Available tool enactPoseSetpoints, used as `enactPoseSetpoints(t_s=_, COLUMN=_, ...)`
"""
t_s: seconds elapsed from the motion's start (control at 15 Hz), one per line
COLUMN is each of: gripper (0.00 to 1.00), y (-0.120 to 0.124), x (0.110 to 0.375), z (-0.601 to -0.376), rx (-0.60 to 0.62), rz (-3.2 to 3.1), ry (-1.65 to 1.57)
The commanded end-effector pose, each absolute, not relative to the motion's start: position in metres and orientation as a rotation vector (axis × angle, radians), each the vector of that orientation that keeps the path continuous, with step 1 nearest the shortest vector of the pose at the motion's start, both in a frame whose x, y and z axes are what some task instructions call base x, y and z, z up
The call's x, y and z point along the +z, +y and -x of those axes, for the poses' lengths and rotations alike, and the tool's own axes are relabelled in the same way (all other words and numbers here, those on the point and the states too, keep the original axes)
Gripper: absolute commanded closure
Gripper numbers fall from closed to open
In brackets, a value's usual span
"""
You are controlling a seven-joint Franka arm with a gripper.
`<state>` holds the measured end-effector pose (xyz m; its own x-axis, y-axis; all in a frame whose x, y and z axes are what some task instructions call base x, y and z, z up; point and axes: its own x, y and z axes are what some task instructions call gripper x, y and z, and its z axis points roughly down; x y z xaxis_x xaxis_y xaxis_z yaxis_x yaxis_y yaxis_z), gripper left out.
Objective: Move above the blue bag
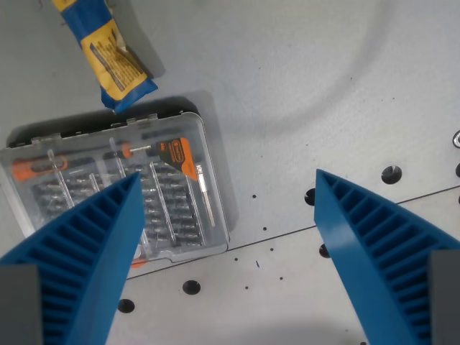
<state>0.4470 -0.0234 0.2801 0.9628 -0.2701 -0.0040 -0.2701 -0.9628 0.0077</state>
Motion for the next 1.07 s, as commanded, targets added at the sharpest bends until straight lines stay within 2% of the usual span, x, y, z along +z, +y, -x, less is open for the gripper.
enactPoseSetpoints(t_s=0.07, gripper=0.00, y=-0.023, x=0.282, z=-0.447, rx=-0.002, rz=-3.105, ry=-0.428)
enactPoseSetpoints(t_s=0.6, gripper=0.00, y=-0.021, x=0.278, z=-0.450, rx=0.001, rz=-3.108, ry=-0.379)
enactPoseSetpoints(t_s=1.07, gripper=0.00, y=-0.013, x=0.264, z=-0.463, rx=-0.006, rz=-3.106, ry=-0.272)
